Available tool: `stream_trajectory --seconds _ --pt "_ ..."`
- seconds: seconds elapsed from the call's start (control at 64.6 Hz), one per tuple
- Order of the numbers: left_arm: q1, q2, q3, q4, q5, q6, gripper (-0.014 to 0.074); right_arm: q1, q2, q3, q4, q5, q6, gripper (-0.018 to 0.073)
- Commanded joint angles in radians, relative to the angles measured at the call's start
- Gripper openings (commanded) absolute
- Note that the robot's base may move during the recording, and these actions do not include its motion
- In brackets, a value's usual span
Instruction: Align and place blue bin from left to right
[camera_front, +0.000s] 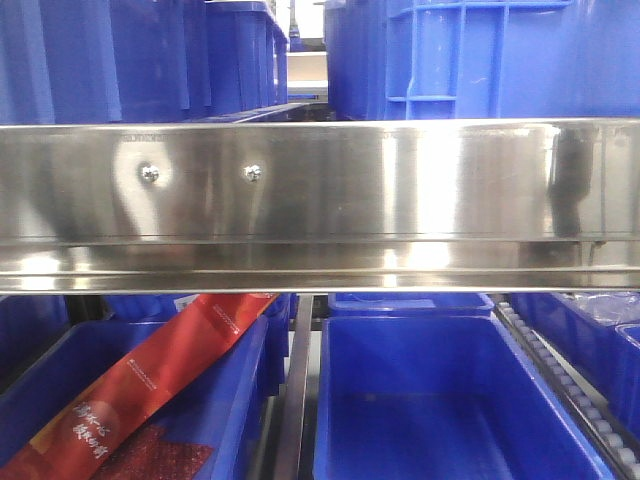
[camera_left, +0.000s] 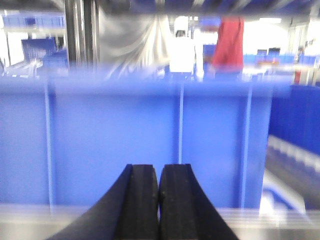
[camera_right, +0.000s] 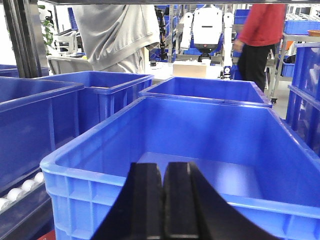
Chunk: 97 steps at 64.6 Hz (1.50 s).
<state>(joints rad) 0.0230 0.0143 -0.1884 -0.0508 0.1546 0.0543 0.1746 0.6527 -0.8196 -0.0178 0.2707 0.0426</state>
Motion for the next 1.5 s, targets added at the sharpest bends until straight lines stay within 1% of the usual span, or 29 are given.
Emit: stream_trajectory --seconds 0.0,0.124,0.17,0.217,1.022,1.068,1.13,1.223,1.301,1.409,1.486 --pt "0.003 -0.014 0.092 -0.009 -0.039 0.007 0.0001 -0.004 -0.006 -0.001 -0.005 -0.024 -0.006 -0.0089" --pt "-0.001 -0.014 0.188 -0.009 -0.053 0.007 0.0001 -0.004 -0.007 -0.001 -0.005 -0.025 -0.006 -0.0089" --pt "-0.001 -0.014 0.188 -0.009 -0.086 0.007 0.0001 -0.004 -0.007 -0.001 -0.005 -0.025 -0.006 -0.0089" --pt "-0.001 -0.014 0.188 -0.007 -0.048 0.007 0.0001 -0.004 -0.007 -0.001 -0.005 -0.025 -0.006 -0.0089" --pt "-0.001 -0.014 0.188 -0.007 -0.048 0.007 0.0001 -0.004 -0.019 -0.001 -0.007 -0.023 -0.006 -0.0089" --pt "-0.001 -0.014 0.188 -0.007 -0.048 0.007 0.0001 -0.004 -0.029 -0.001 0.018 -0.023 -0.006 -0.0089" --pt "-0.001 -0.014 0.188 -0.007 -0.048 0.007 0.0001 -0.004 -0.052 0.006 0.018 -0.002 -0.011 -0.0089" --pt "-0.001 -0.014 0.188 -0.007 -0.048 0.007 0.0001 -0.018 -0.098 0.051 0.024 0.006 -0.051 -0.0089" --pt "-0.001 -0.014 0.188 -0.007 -0.048 0.007 0.0001 -0.054 -0.148 0.121 0.038 -0.013 -0.064 -0.0089" --pt "-0.001 -0.014 0.188 -0.007 -0.048 0.007 0.0001 -0.117 -0.230 0.255 0.059 -0.080 -0.064 -0.0089" --pt "-0.001 -0.014 0.188 -0.007 -0.048 0.007 0.0001 -0.170 -0.315 0.373 0.098 -0.169 -0.084 -0.0089"
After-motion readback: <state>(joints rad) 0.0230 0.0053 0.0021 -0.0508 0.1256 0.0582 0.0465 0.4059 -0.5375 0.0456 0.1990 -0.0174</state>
